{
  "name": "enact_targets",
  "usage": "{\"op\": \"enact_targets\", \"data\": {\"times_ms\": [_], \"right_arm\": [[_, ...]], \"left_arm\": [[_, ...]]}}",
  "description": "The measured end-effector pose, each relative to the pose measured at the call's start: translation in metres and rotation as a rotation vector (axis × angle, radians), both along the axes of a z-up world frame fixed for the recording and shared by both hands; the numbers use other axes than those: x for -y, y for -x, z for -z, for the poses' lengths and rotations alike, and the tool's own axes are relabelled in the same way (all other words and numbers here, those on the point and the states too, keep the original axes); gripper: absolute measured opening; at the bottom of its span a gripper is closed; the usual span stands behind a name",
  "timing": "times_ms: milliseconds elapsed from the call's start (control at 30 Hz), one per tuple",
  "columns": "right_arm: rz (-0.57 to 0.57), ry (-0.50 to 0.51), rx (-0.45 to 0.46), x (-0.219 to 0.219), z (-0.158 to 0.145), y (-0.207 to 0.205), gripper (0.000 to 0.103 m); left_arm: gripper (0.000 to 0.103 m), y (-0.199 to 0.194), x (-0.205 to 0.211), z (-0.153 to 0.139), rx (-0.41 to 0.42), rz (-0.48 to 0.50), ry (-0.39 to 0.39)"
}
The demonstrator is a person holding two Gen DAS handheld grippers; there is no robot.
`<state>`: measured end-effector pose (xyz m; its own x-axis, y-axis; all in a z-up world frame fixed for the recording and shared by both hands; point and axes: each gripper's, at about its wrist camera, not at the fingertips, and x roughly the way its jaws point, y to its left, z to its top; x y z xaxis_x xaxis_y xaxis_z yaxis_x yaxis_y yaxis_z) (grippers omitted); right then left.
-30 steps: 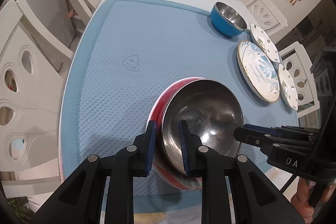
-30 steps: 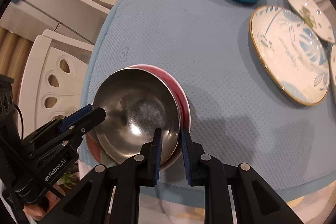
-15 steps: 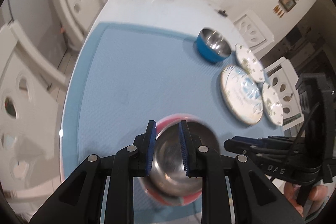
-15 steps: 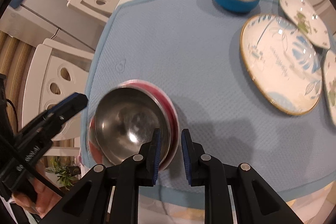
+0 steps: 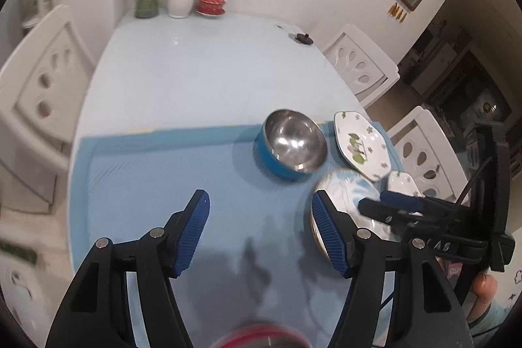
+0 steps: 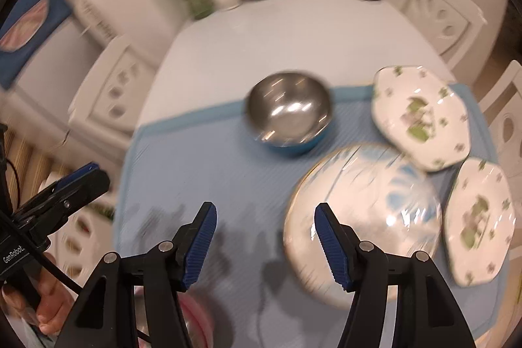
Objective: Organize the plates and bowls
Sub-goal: 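Grasp the rim of the blue-exterior steel bowl with both tools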
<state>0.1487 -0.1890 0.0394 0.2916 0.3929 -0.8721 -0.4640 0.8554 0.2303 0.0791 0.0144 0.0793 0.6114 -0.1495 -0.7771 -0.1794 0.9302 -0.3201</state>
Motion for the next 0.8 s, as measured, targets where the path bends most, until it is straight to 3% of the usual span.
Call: {"op": "enact_targets", "data": {"times_ms": [267,533,733,800], "right_arm": [[0.091,0.033,0.004,0.004,0.022,-0.081,0.06],[0.097,0.075,-0.045,-0.008,0.057,-0.118,0.06],[0.086,0.046,-0.099,-0.015,0.08,-0.134,0.06],[0.09,0.05,-0.104,-0.015,0.084,-0.136,0.06]], "left_arm": [[0.063,-0.074,0.004,0.039,-0.056,0.08,0.001],[0.061,-0.122,0.009,0.078,-0.119,0.128,0.036],[0.061,-0.139,0.005,0.103,-0.16,0.14,0.117],[0.056,-0.142,0.006,0.108,-0.173,0.146,0.128]]}}
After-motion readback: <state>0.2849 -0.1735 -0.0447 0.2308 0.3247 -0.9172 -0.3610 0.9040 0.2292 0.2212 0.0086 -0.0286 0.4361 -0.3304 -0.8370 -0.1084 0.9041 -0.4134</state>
